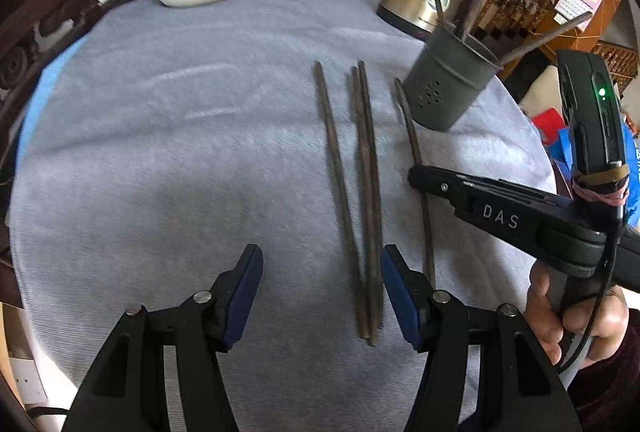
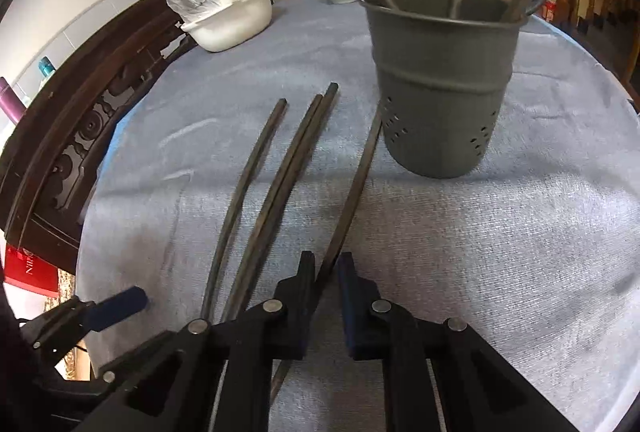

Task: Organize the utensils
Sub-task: 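Close the right gripper on one chopstick from the bundle, then close the left gripper on a chopstick beside the bundle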

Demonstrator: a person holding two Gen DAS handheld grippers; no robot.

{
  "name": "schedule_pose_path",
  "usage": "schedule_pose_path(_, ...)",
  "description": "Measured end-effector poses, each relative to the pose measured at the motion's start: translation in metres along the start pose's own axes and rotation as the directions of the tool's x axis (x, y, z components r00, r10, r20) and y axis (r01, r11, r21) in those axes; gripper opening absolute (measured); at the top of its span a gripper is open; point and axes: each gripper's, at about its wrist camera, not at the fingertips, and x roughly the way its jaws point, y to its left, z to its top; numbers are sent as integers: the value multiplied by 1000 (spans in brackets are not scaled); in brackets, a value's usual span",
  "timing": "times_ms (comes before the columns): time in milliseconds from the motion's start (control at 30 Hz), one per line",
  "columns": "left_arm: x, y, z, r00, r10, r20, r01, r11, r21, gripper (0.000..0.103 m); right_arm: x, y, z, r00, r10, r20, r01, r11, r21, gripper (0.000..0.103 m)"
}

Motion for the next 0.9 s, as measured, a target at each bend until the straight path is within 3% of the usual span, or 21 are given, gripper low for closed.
schedule_pose_path(233, 10, -14, 3, 999, 30, -19, -30, 998, 47, 62, -2, -9, -2, 999, 51, -14, -51, 998, 34, 15)
schedule_pose_path(633, 17, -6, 20, 999, 41, -36, -41, 999, 2, 60, -1, -13, -4, 996, 86, -1, -86, 995, 44, 15)
schedule_pose_path(733, 18, -3, 23, 998, 33, -44, -33, 999, -6, 43, -1, -14, -5, 997, 80, 0, -80, 996, 41, 15)
schedule_pose_path(767, 19, -1, 23, 999, 22, -48, -22, 1000, -6, 28, -1, -12, -5, 997, 76, 0, -76, 997, 34, 15)
schedule_pose_path(833, 23, -1, 26, 997, -28, -67, 26, 999, -24, 18, -1, -11, -5, 998, 68, 0, -68, 997, 28, 15)
schedule_pose_path(900, 27, -4, 28, 998, -12, -60, 11, 1000, -20, 8, -1, -10, -4, 998, 64, 1, -64, 998, 27, 14)
